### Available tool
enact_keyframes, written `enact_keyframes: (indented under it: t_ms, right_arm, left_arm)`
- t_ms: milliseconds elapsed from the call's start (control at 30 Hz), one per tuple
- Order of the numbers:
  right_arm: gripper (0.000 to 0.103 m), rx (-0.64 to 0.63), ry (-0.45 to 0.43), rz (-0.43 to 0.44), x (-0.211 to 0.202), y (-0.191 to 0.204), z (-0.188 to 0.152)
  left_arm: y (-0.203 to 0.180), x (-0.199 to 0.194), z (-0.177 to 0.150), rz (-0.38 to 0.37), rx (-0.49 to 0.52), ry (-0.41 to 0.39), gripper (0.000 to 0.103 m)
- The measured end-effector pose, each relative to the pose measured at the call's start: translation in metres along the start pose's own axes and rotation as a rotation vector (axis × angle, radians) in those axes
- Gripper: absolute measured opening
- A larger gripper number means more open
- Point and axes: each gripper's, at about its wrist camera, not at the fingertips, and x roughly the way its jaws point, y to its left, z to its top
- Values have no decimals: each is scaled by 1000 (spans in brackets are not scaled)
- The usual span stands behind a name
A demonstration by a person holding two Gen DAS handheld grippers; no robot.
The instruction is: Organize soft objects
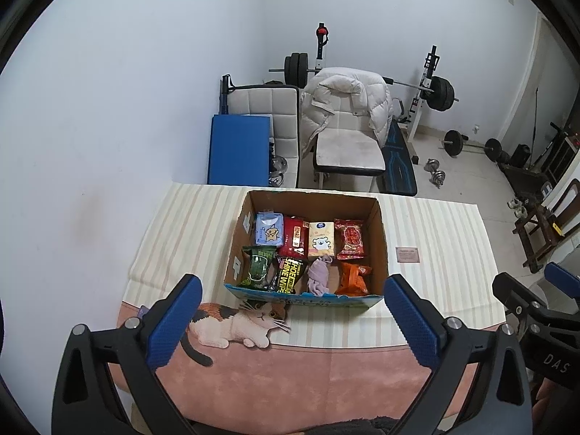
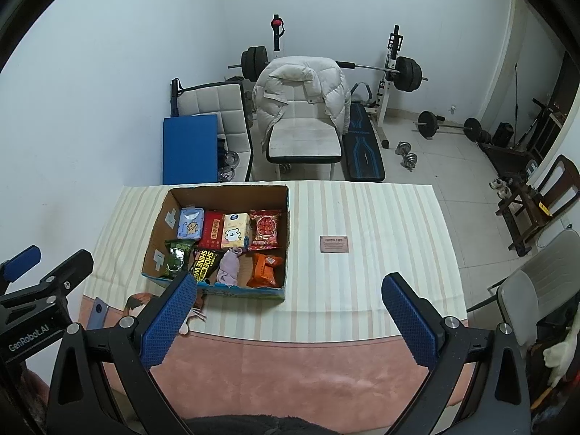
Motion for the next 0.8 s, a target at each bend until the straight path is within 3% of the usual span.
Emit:
enact_keyframes:
  t_ms: [800]
  right_arm:
    - [103, 5, -10, -4, -3, -3, 3]
  left_arm:
    - [-1, 0, 2, -2, 14, 9, 103]
